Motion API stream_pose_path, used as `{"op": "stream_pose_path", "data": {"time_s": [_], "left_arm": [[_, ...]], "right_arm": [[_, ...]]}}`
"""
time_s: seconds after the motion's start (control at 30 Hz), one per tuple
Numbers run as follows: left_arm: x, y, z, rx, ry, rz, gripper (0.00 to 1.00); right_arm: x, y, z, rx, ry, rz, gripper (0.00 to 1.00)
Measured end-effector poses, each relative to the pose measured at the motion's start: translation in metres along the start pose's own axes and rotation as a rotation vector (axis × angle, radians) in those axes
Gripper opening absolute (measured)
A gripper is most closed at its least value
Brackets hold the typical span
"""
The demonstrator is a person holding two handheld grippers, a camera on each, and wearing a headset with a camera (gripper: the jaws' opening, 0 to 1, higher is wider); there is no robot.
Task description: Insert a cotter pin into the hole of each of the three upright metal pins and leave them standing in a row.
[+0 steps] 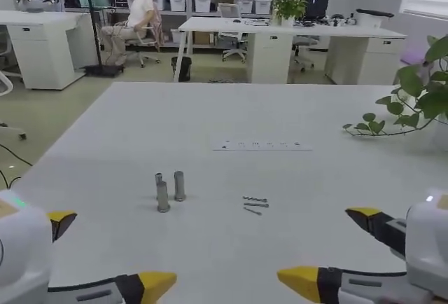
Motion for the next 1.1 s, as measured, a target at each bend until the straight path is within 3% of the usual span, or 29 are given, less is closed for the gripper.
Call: {"op": "stream_pose_path", "data": {"time_s": [0.13,0.27,0.67,0.93,1.1], "left_arm": [[0.001,-0.003,-0.005,-0.005,0.006,0.003,0.87],[0.004,-0.009,-0.017,0.008,0.036,0.022,0.8],[0.017,-0.043,-0.065,0.043,-0.036,0.03,0.55],[0.012,-0.07,-0.087,0.049,-0.033,0.028,0.45],[0.006,-0.088,-0.102,0.06,0.004,0.03,0.4]], "right_arm": [[0.0,-0.001,0.0,0.001,-0.001,-0.005,0.96],[-0.002,-0.001,0.0,0.005,-0.008,-0.018,0.92],[-0.008,-0.001,0.0,0.003,-0.036,-0.037,0.85],[-0.011,-0.002,0.002,-0.001,-0.056,-0.048,0.81],[-0.013,-0.004,0.005,-0.01,-0.064,-0.056,0.81]]}}
Point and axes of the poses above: the centre of the closed fingertips' face, and the gripper's own axes: y roughly backward along the fingers, z roughly to its right, x roughly out of its top, the point moved 2 cm from there along y, roughly backward along the fingers, and after that the axes turned 10 degrees about z, right-handed, at the moved point
